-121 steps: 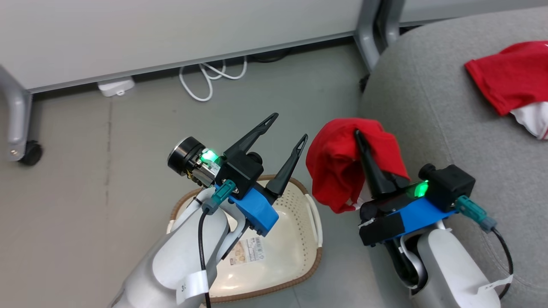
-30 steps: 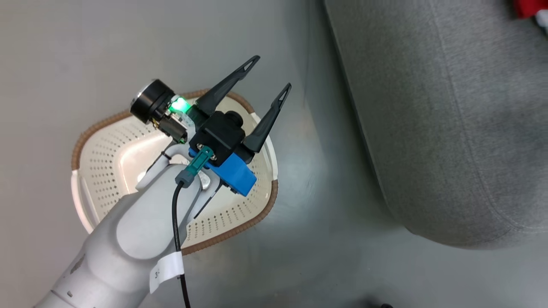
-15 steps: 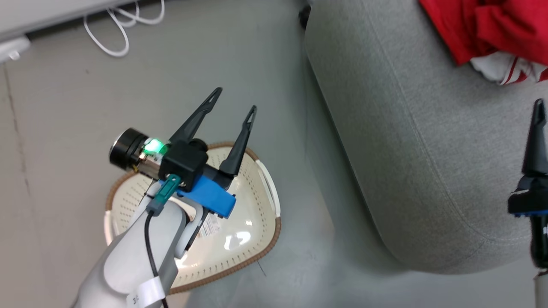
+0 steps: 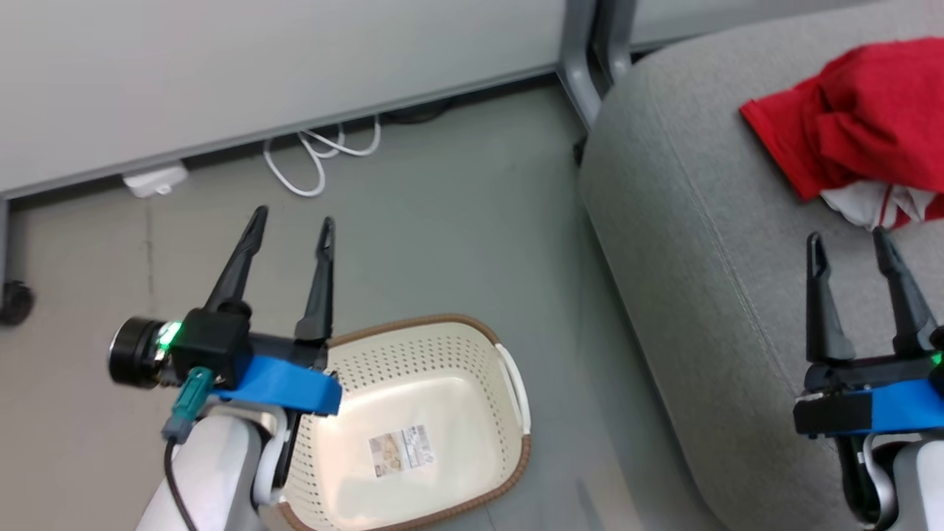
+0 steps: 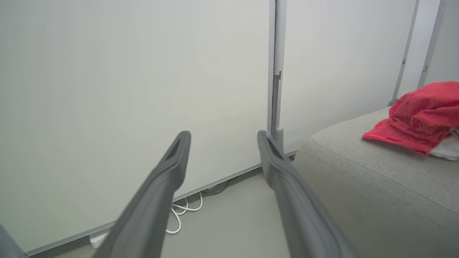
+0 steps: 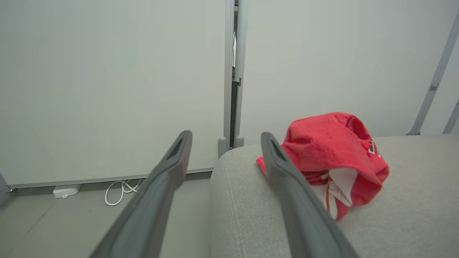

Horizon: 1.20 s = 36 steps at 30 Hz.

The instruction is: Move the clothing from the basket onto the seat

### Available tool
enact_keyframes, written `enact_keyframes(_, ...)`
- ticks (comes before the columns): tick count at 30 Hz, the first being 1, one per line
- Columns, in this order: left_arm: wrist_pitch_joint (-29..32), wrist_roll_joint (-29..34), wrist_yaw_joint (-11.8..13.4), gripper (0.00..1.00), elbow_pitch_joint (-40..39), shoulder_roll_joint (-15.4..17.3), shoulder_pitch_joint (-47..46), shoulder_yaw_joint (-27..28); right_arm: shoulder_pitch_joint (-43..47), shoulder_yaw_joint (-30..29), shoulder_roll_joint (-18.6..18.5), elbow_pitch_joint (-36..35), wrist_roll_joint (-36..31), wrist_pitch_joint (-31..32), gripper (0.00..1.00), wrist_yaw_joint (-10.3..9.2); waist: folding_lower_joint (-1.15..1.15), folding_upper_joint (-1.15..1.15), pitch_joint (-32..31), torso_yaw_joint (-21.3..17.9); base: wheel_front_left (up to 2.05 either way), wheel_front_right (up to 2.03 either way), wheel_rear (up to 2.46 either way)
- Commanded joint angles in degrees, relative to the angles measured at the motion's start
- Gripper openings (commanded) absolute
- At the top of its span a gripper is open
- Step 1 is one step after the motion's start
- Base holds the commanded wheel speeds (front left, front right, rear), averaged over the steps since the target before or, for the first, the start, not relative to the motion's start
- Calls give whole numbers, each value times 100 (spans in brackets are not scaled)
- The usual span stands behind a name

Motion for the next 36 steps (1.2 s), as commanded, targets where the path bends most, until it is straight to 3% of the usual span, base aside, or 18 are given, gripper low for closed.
enact_keyframes(1, -14, 54, 20, 100, -73, -44, 192, 167, 133, 55, 11, -10, 15, 1, 100, 1, 1, 0, -261, 257, 0, 0, 0)
enact_keyframes(17, -14, 491, -248, 100, -353, -509, 1373, 1524, 400, 660, 316, 215, -8, 0, 100, 1, 1, 0, -860, 828, 0, 0, 0)
enact_keyframes(36, -15, 739, -620, 100, -34, -833, 1626, 1977, 565, 707, 509, 766, -34, 0, 100, 1, 1, 0, -1076, 1195, 0, 0, 0)
